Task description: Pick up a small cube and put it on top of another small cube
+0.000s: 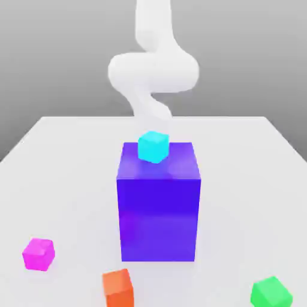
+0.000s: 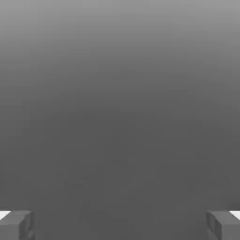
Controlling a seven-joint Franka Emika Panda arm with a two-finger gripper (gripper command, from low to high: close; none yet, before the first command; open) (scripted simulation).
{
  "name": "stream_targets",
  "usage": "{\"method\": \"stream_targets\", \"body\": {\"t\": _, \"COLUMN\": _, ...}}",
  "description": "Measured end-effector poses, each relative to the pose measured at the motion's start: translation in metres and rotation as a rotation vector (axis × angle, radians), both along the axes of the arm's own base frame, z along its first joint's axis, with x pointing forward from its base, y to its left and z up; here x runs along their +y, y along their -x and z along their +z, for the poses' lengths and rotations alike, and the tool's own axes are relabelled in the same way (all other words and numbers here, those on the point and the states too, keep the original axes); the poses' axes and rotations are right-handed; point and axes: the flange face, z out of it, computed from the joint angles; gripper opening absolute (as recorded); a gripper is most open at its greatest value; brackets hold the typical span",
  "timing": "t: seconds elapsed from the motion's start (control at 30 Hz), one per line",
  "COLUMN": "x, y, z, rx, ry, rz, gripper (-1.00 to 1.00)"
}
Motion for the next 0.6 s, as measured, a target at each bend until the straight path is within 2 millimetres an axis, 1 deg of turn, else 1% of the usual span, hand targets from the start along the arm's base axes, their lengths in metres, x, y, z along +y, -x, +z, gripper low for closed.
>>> {"method": "stream_targets", "body": {"t": 0.07, "x": -0.02, "y": -0.025, "z": -0.036, "rx": 0.06, "ry": -0.001, "rz": -0.004, "gripper": 0.0}}
{"method": "stream_targets", "body": {"t": 0.13, "x": -0.039, "y": -0.044, "z": -0.071, "rx": 0.117, "ry": -0.003, "rz": -0.01, "gripper": 0.0}}
{"method": "stream_targets", "body": {"t": 0.23, "x": -0.069, "y": -0.066, "z": -0.127, "rx": 0.201, "ry": -0.008, "rz": -0.02, "gripper": 0.0}}
{"method": "stream_targets", "body": {"t": 0.3, "x": -0.089, "y": -0.076, "z": -0.166, "rx": 0.256, "ry": -0.011, "rz": -0.029, "gripper": 0.0}}
{"method": "stream_targets", "body": {"t": 0.37, "x": -0.108, "y": -0.081, "z": -0.205, "rx": 0.312, "ry": -0.016, "rz": -0.038, "gripper": 0.0}}
{"method": "stream_targets", "body": {"t": 0.47, "x": -0.137, "y": -0.081, "z": -0.264, "rx": 0.395, "ry": -0.022, "rz": -0.052, "gripper": 0.0}}
{"method": "stream_targets", "body": {"t": 0.53, "x": -0.156, "y": -0.076, "z": -0.303, "rx": 0.451, "ry": -0.026, "rz": -0.062, "gripper": 0.0}}
{"method": "stream_targets", "body": {"t": 0.6, "x": -0.178, "y": -0.065, "z": -0.342, "rx": 0.507, "ry": -0.033, "rz": -0.084, "gripper": 0.0}}
